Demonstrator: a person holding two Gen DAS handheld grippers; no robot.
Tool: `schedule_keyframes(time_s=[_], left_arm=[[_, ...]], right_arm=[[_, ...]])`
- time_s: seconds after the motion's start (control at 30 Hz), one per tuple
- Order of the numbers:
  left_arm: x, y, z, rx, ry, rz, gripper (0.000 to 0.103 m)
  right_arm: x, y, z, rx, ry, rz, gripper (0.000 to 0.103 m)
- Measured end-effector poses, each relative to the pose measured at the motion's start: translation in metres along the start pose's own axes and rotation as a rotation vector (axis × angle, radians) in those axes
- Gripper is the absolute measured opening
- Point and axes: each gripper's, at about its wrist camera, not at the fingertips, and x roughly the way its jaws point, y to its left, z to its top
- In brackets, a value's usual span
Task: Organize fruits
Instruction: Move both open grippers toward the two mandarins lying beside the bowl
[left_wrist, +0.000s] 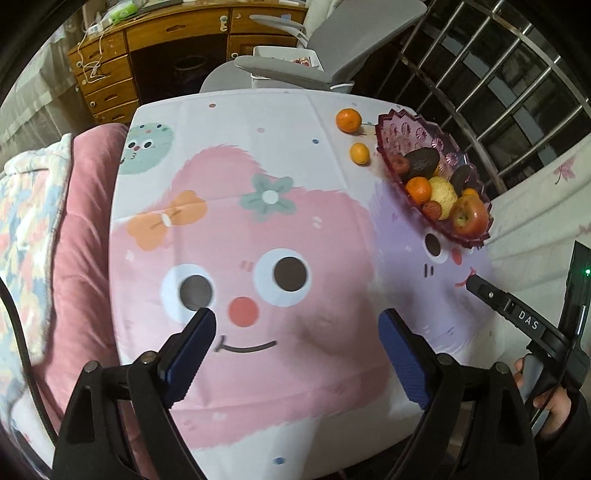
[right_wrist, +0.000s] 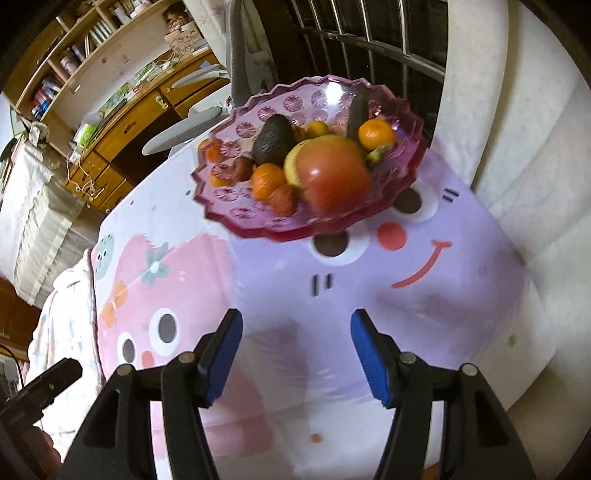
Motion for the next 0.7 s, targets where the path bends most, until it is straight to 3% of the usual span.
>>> schedule_keyframes(time_s=[0.3,0.7], left_arm=[[-0.008,0.016,0.041,0.069,0.068,0.005,0.089],[0.014,0.015,0.131,0.139,0.022,0.08,0.089]], right_arm=[[0.008,0.058,-0.007,0.012,-0.05,0.006,0.061],[0.045,0.126,0.023,0.032,-0.212,-0.088,0.061]])
